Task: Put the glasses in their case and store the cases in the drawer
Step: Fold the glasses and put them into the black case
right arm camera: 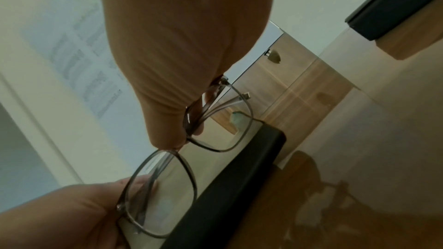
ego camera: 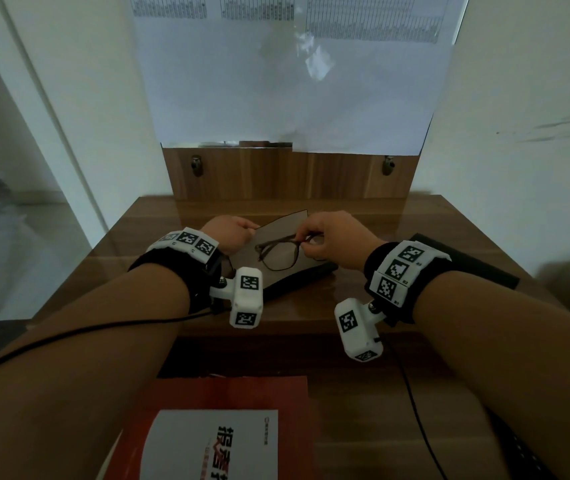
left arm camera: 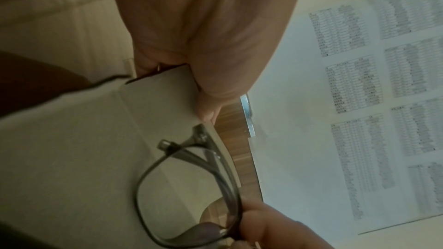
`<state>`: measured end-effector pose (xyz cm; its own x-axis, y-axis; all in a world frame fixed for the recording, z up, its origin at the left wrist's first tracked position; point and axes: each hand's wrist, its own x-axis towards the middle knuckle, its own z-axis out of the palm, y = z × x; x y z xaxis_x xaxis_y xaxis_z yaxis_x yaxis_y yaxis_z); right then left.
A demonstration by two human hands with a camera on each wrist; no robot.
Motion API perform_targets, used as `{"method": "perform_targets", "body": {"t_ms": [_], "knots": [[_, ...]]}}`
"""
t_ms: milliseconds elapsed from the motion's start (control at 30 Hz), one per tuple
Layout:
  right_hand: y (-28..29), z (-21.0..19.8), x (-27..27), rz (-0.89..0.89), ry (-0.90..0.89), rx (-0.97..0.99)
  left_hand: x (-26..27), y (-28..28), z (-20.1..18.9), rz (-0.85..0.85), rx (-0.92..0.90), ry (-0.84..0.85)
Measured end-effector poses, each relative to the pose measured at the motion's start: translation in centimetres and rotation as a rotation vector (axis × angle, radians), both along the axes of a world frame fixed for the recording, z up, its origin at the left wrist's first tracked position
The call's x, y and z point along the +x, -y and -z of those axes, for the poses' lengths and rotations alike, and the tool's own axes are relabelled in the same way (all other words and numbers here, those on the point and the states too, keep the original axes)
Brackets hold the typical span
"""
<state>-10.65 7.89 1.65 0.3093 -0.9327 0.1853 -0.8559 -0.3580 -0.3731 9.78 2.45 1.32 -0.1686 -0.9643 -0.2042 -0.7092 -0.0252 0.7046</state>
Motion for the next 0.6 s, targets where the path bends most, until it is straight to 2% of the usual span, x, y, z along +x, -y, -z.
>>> {"method": "perform_targets", "body": {"t_ms": [133,233,367,600], "knots": [[0.0,0.1,0.8,-0.053,-0.066,0.032,-0.5,-0.1,-0.1,0.003,-0.018,-0.036],[0.0,0.2,1.4,-0.08,-0.084,0.044,-0.8,-0.3,-0.1,0.044,-0.024,0.031],[-0.1,0.8,1.7,-0.084,-0.131,0.121,-1.0,-0.4,0.0,0.054,-0.068,0.033],[0.1,1.7,1.5,-0.101,-0.225,0.14,-1.2,-0.6,0.1,0.036,-0.101,0.048]]}}
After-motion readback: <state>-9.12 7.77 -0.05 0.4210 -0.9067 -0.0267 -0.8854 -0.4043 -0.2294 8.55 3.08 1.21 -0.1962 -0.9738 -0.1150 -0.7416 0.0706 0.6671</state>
